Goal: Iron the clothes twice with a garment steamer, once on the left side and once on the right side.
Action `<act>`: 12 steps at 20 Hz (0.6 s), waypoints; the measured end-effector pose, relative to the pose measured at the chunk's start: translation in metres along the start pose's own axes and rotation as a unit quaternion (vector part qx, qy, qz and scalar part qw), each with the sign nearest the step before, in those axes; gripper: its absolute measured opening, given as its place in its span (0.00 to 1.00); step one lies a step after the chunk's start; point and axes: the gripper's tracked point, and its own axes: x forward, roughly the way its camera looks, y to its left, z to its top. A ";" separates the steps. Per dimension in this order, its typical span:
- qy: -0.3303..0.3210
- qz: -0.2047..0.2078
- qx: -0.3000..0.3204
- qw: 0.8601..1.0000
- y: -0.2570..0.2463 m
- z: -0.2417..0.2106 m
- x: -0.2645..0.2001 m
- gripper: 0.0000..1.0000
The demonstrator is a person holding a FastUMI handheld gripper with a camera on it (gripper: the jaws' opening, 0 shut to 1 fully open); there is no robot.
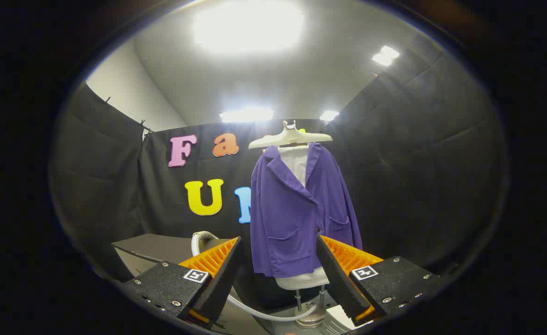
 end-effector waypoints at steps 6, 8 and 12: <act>0.011 -0.009 0.001 1.000 0.003 0.000 0.000 0.95; 0.015 -0.009 0.009 1.000 0.007 0.000 -0.004 0.95; 0.007 -0.015 0.006 1.000 0.009 0.006 -0.003 0.95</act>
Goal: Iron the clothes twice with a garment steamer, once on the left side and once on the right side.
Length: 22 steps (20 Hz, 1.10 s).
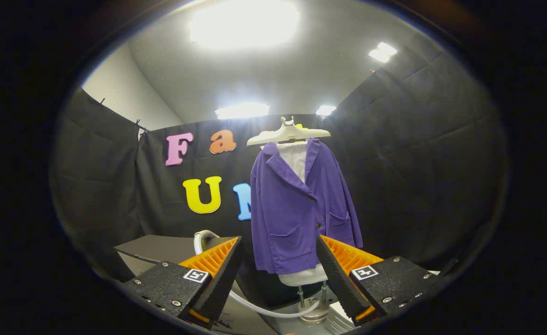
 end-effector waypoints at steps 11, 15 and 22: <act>-0.012 0.021 -0.023 0.999 0.043 0.032 0.018 0.95; -0.015 0.045 -0.017 0.999 0.062 0.055 0.041 0.95; 0.022 0.109 0.034 0.993 0.105 0.067 0.127 0.95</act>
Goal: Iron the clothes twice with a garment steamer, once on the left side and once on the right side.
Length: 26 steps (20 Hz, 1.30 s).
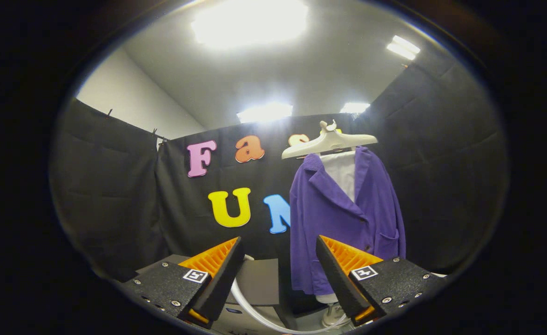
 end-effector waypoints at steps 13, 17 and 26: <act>0.139 0.131 0.070 0.979 0.096 -0.041 0.203 0.95; 0.210 0.137 0.071 0.965 0.116 -0.087 0.255 0.95; 0.349 0.110 0.032 0.930 0.120 -0.209 0.312 0.95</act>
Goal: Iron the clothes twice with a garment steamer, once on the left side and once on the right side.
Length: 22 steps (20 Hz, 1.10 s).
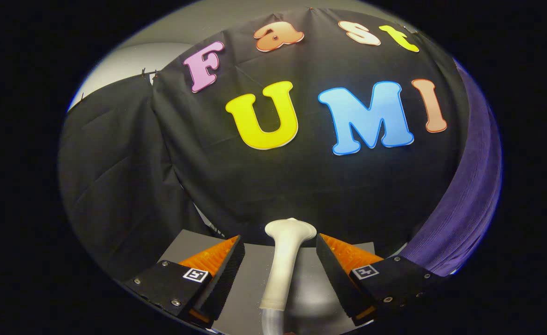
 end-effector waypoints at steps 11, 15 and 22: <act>0.118 0.028 0.051 0.991 -0.008 -0.063 0.058 0.75; 0.137 0.066 0.108 0.982 -0.002 -0.065 0.057 0.47; 0.056 0.079 0.090 0.991 0.008 -0.051 0.003 0.36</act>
